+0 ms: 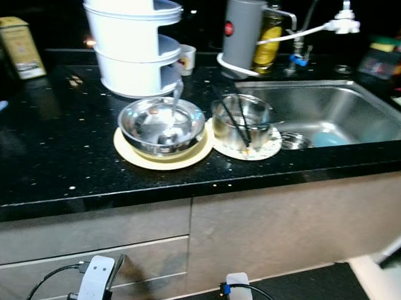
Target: Kitchen organization
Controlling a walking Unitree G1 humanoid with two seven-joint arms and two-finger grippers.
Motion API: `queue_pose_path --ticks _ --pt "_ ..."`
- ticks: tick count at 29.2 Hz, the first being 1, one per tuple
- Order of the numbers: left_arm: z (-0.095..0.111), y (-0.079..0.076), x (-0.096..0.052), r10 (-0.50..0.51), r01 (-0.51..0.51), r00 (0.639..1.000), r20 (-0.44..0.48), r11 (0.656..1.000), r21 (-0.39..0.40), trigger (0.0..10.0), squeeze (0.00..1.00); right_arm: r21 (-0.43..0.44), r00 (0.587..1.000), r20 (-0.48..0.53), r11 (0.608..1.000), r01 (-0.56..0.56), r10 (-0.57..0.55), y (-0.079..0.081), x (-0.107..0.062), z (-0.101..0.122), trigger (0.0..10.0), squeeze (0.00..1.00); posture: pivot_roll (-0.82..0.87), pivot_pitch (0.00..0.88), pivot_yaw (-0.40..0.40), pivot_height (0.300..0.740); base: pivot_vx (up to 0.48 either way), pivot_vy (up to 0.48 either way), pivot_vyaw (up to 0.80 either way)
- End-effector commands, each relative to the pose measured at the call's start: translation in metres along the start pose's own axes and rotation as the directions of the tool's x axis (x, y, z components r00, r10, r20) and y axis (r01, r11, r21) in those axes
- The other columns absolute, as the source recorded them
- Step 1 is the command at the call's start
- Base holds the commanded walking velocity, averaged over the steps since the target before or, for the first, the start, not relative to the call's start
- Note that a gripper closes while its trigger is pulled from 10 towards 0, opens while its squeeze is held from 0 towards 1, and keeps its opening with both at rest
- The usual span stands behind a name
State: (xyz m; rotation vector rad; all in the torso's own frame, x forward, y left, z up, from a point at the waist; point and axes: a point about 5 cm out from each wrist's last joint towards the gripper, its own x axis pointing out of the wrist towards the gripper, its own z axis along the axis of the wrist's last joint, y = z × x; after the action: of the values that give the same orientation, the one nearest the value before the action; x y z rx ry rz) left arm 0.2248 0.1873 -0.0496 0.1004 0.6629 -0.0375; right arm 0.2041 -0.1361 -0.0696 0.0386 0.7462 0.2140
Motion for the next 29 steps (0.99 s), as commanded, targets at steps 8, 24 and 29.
queue_pose_path --ticks 8,24,29 --pt "0.0028 0.0002 0.0004 -0.006 0.005 1.0 0.012 1.0 0.015 10.0 0.0 0.048 0.996 -0.051 0.996 0.07 -0.067 -0.0086 -0.0042 -0.0118 10.0 0.0 0.0 0.124 -0.031 0.74 0.0 0.0 0.2" --pt "-0.0001 -0.0006 0.0002 0.008 -0.008 1.0 -0.001 1.0 -0.016 10.0 0.0 0.032 0.997 -0.041 0.997 0.066 -0.064 -0.0106 -0.005 -0.0114 10.0 0.0 -0.01 0.113 -0.028 0.74 0.0 -0.083 0.0" --pt "0.0008 -0.0001 0.0008 0.013 -0.013 1.0 -0.001 1.0 -0.026 10.0 0.0 0.03 0.997 -0.039 0.998 0.064 -0.062 -0.0102 -0.0049 -0.0111 10.0 0.0 -0.02 0.107 -0.027 0.74 0.0 -0.379 0.0"
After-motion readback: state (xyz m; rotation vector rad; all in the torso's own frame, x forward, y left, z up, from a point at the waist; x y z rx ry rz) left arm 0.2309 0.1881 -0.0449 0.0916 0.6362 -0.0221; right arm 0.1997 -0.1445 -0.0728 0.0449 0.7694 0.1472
